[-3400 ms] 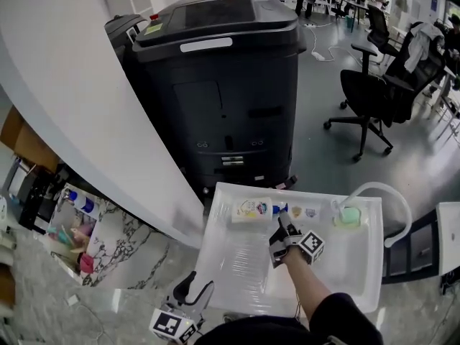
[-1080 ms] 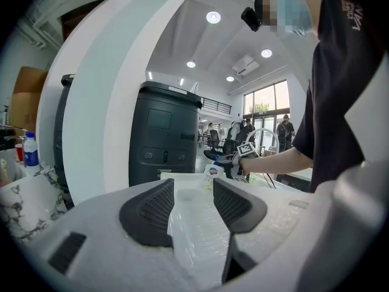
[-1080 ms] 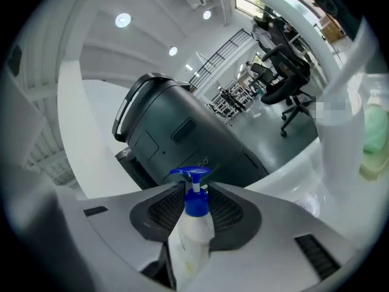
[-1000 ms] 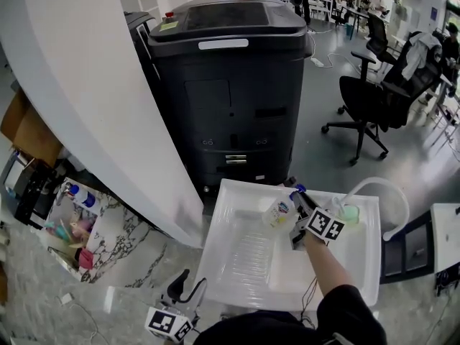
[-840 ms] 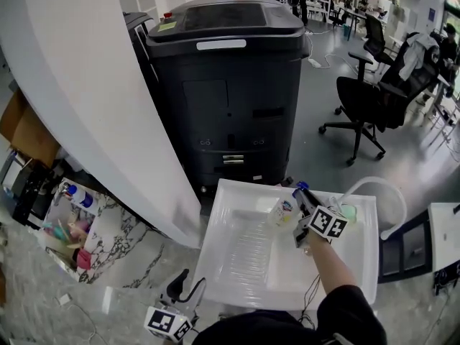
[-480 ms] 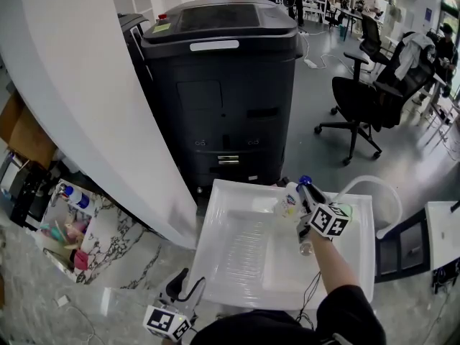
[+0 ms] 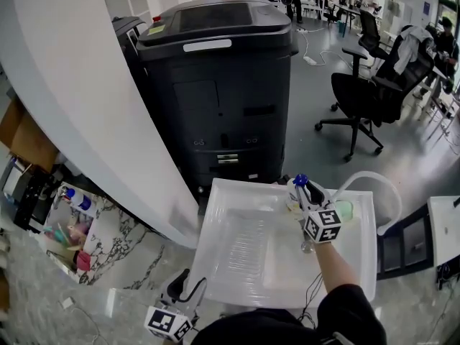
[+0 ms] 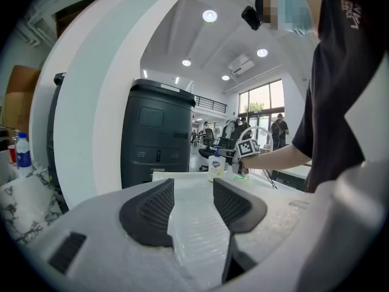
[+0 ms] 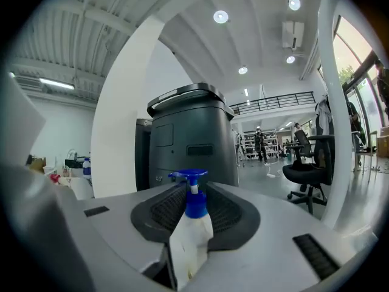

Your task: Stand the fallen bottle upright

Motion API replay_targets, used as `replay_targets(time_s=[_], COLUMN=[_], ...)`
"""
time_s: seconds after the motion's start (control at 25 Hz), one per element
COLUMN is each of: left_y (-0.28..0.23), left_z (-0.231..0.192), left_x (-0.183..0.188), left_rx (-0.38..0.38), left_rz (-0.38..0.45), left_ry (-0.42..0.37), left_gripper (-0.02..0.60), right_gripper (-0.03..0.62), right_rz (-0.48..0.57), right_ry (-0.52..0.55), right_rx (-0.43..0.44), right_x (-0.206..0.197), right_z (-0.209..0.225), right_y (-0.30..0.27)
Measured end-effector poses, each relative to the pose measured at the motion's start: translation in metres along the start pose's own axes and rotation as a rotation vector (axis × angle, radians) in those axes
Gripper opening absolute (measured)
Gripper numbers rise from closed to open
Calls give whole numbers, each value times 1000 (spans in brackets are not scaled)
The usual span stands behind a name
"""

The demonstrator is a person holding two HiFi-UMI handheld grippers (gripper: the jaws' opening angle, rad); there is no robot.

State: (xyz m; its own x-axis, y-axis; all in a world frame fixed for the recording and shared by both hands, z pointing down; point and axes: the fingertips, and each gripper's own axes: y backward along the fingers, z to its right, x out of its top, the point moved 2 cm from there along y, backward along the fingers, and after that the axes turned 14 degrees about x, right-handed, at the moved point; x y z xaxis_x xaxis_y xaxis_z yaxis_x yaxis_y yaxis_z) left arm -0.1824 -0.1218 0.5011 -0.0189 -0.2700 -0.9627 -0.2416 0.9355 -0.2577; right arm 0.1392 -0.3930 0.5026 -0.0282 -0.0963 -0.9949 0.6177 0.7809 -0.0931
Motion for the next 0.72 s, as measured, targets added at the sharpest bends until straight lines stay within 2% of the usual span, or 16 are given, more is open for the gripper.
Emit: replay_targets(time_s=[0.32, 0.44, 0.6, 0.72], left_y=[3, 3, 3, 4], left_z=[7, 9, 10, 9], left_x=[-3, -3, -3, -4], left_rx=[-11, -19, -24, -22], left_rz=[-6, -8, -9, -7], left_ry=[-6, -9, -11, -12], left_gripper=[204, 204, 204, 204], right_gripper=[107, 161, 155, 176], right_rz=[-8, -15, -25, -31], right_ry=[18, 12, 13, 14], right_rx=[-27, -33, -31, -25], right_x=[-4, -4, -4, -6], right_z=[2, 3, 1, -2], right_y=[13, 14, 13, 11])
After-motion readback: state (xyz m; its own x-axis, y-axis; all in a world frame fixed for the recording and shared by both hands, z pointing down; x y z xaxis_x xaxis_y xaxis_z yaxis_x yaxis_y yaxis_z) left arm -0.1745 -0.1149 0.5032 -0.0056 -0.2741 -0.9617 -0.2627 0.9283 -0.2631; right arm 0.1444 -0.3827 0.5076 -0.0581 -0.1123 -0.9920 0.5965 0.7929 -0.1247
